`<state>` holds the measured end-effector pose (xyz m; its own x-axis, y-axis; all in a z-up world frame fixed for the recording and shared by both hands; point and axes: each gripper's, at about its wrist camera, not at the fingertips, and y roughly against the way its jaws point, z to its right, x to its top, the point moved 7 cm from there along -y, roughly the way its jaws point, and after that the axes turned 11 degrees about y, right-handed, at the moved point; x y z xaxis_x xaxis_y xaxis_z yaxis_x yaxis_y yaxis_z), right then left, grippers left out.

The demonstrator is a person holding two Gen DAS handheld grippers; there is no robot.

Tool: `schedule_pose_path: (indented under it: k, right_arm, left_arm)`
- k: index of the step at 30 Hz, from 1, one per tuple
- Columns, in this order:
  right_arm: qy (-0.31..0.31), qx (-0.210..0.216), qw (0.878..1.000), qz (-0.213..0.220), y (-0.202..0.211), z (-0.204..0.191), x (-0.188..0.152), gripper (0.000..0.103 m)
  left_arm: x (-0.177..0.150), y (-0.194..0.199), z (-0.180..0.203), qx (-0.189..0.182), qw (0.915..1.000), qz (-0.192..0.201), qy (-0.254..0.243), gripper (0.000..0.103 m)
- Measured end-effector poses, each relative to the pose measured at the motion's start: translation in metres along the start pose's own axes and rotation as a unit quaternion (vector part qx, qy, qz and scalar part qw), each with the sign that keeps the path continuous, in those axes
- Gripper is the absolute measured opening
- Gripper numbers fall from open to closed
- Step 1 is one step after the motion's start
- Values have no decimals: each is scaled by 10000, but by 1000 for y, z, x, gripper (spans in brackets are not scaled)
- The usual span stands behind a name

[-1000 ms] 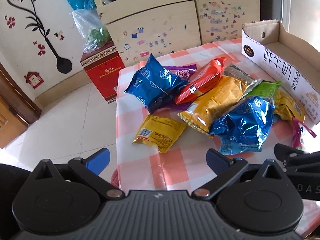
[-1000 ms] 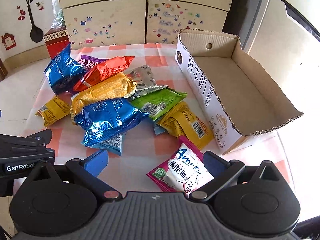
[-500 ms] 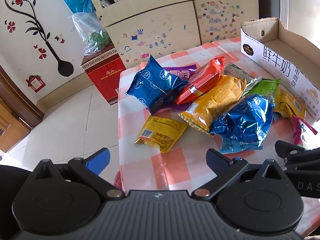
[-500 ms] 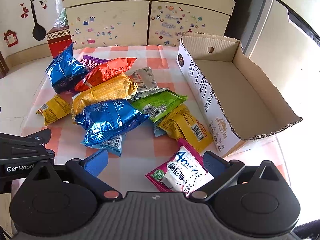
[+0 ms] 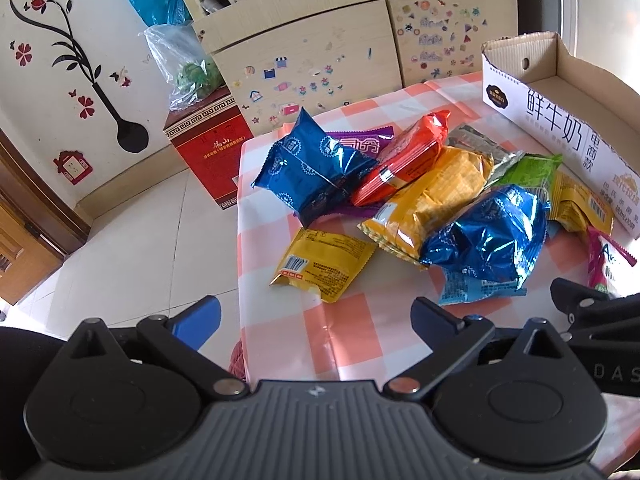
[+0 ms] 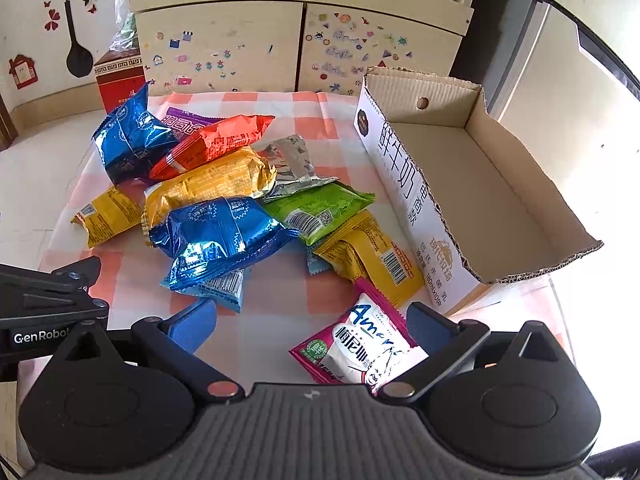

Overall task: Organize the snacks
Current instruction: 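Lower the right tool toward the white-pink Americ packet while the left tool approaches a blue foil packet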

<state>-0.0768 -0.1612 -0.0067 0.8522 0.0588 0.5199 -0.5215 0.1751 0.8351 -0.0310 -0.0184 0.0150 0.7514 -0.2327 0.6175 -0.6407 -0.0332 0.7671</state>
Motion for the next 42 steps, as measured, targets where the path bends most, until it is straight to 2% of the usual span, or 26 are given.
schedule_pose_path:
  k: [23, 33, 37, 39, 42]
  right_arm:
    - [112, -24, 9999, -20, -2, -4, -2, 103]
    - [47, 1, 10000, -4, -2, -2, -11, 103]
    - [-318, 312, 9990, 17, -1, 9, -18, 103]
    - [-710, 516, 9961, 96, 1, 22, -23, 103]
    - [-1315, 607, 9893, 184, 3, 43, -30, 103]
  left_arm:
    - [-8, -3, -1, -32, 9999, -87, 48, 99]
    - [-15, -6, 3, -224, 9995, -181, 126, 99]
    - [-17, -5, 8, -579, 9978, -218, 250, 100]
    - [-17, -5, 9, -717, 9968, -201, 304, 101]
    - [-16, -8, 6, -842, 9953, -191, 439, 100]
